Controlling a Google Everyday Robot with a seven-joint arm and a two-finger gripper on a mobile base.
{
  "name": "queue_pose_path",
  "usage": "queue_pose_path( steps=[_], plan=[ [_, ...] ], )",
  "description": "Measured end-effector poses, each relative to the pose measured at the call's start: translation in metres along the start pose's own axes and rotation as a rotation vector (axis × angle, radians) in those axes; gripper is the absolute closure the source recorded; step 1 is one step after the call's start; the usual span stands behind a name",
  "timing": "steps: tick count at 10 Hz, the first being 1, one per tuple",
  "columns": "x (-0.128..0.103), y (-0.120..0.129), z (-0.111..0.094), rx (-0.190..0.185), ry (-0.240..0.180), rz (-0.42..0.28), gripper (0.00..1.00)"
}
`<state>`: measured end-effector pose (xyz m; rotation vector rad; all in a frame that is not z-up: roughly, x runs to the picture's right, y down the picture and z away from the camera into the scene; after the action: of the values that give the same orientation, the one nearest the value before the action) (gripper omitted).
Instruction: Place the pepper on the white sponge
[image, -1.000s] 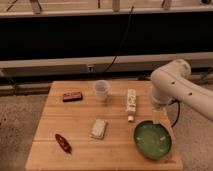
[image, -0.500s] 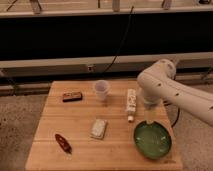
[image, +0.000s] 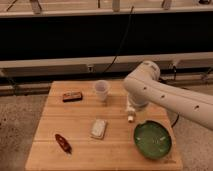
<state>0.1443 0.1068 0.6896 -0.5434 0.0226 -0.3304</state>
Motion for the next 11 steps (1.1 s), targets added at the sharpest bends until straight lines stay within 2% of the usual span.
queue_pose_path(
  steps=[2,5,8,11],
  plan=[
    [-0.021,-0.007,-0.002,0.015,0.005,-0.055,0.20],
    [-0.027,-0.007,-0.002,0.020,0.010,-0.110,0.20],
    [-0.058,-0.019,-0.006,0.044,0.004,-0.186,0.20],
    [-0.065,-0.023,-0.006,0.055,-0.001,-0.241,0.20]
  ],
)
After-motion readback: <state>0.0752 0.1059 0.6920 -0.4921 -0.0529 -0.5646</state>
